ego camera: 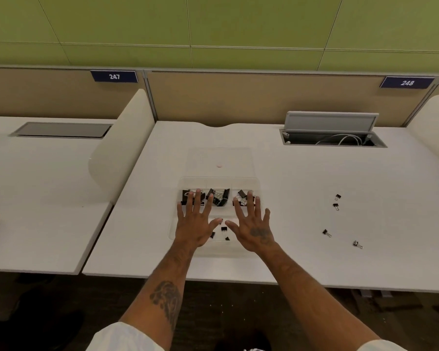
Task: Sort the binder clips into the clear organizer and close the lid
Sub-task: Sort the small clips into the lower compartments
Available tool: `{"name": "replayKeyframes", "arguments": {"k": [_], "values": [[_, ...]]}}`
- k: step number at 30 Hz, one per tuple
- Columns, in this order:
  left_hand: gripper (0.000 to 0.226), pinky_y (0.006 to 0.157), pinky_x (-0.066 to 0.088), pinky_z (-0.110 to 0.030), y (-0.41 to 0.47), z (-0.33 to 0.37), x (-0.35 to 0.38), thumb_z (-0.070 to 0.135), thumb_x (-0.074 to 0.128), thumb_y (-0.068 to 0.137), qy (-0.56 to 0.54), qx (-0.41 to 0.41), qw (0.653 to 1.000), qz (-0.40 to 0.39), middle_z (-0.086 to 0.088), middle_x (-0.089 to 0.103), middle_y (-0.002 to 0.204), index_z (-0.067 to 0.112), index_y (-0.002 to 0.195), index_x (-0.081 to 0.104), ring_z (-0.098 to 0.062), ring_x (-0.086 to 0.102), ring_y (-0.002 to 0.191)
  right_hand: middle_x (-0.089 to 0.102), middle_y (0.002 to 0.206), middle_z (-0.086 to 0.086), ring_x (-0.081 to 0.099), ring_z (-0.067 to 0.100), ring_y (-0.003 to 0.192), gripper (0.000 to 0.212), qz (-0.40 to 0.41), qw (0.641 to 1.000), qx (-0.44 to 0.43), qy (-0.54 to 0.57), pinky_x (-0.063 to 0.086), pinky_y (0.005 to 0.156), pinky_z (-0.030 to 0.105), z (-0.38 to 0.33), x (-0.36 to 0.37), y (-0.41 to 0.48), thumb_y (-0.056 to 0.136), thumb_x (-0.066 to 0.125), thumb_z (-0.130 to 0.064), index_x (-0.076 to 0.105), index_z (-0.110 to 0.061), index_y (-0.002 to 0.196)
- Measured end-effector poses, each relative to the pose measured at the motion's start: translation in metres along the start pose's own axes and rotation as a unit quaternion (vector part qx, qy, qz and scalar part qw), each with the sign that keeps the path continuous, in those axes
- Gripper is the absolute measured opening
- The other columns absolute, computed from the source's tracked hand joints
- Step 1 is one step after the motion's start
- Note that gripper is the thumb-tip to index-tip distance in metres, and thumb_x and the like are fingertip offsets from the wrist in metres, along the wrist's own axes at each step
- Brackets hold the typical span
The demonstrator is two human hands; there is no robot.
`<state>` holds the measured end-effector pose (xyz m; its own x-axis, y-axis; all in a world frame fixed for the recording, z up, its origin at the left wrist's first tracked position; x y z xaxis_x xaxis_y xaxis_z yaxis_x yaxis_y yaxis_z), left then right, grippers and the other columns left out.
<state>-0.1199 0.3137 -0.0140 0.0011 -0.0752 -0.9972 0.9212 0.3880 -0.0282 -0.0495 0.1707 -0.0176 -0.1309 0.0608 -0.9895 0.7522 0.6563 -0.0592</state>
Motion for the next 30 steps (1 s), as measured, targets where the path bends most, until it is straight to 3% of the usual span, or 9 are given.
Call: {"name": "replayKeyframes", "arguments": {"k": [8,14,18,21,25,30], "values": [[0.088,0.112,-0.014,-0.055,0.008,0.025,0.006,0.078,-0.019,0.070,-0.025,0.025,0.999,-0.011,-0.004,-0.031,0.156,0.035,0.146,-0.025,-0.025,-0.030,0.143,-0.029,0.157,0.013,-0.022,0.036,0.145,0.090,0.000,0.999,0.032,-0.001,0.000,0.113,0.063,0.038,0.004,-0.013,0.077,-0.022,-0.076,-0.011,-0.029,0.152],[0.085,0.112,-0.016,-0.054,0.022,0.081,0.012,0.077,-0.012,0.073,-0.039,0.072,0.996,-0.024,-0.004,-0.036,0.153,0.036,0.146,-0.026,-0.024,-0.036,0.140,-0.030,0.156,0.012,-0.023,0.034,0.146,0.088,0.008,0.996,0.084,0.007,-0.002,0.114,0.061,0.094,0.001,-0.028,0.074,-0.024,-0.076,-0.018,-0.030,0.149],[0.086,0.114,-0.013,-0.052,0.039,0.132,0.013,0.076,-0.013,0.073,-0.035,0.099,0.994,-0.026,-0.005,-0.030,0.156,0.036,0.148,-0.023,-0.023,-0.031,0.142,-0.027,0.158,0.012,-0.021,0.033,0.146,0.094,0.008,0.993,0.115,0.010,-0.002,0.115,0.060,0.144,-0.001,-0.042,0.072,-0.026,-0.076,-0.012,-0.030,0.152],[0.086,0.114,-0.012,-0.052,0.048,0.178,0.017,0.076,-0.013,0.074,-0.031,0.123,0.991,-0.029,-0.006,-0.026,0.158,0.034,0.149,-0.022,-0.025,-0.027,0.144,-0.024,0.158,0.012,-0.021,0.031,0.146,0.085,-0.005,0.989,0.147,0.015,0.000,0.115,0.060,0.189,0.001,-0.055,0.081,-0.013,-0.074,-0.007,-0.028,0.153],[0.086,0.116,-0.008,-0.051,0.060,0.238,0.028,0.076,-0.010,0.076,-0.035,0.158,0.986,-0.043,-0.007,-0.022,0.159,0.033,0.150,-0.018,-0.025,-0.023,0.146,-0.020,0.160,0.015,-0.016,0.033,0.148,0.069,-0.030,0.984,0.178,0.012,0.008,0.117,0.056,0.247,0.006,-0.073,0.099,0.021,-0.057,0.002,-0.024,0.155],[0.079,0.119,0.002,-0.048,0.065,0.306,0.045,0.071,0.011,0.087,-0.041,0.199,0.975,-0.086,-0.008,-0.017,0.161,0.031,0.152,-0.012,-0.024,-0.017,0.148,-0.002,0.162,0.014,0.005,0.032,0.149,0.056,-0.051,0.980,0.192,0.005,0.029,0.115,0.044,0.307,0.012,-0.093,0.103,0.033,-0.038,0.016,-0.021,0.154]]}}
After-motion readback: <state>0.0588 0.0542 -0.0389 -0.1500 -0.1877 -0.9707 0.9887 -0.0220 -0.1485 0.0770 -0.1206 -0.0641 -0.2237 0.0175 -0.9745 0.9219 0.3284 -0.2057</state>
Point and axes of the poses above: each hand's wrist, its own y-axis towards the middle knuckle, its own x-axis out of the palm, z = x × y, the point moved 10 cm from there along y, towards the middle knuckle
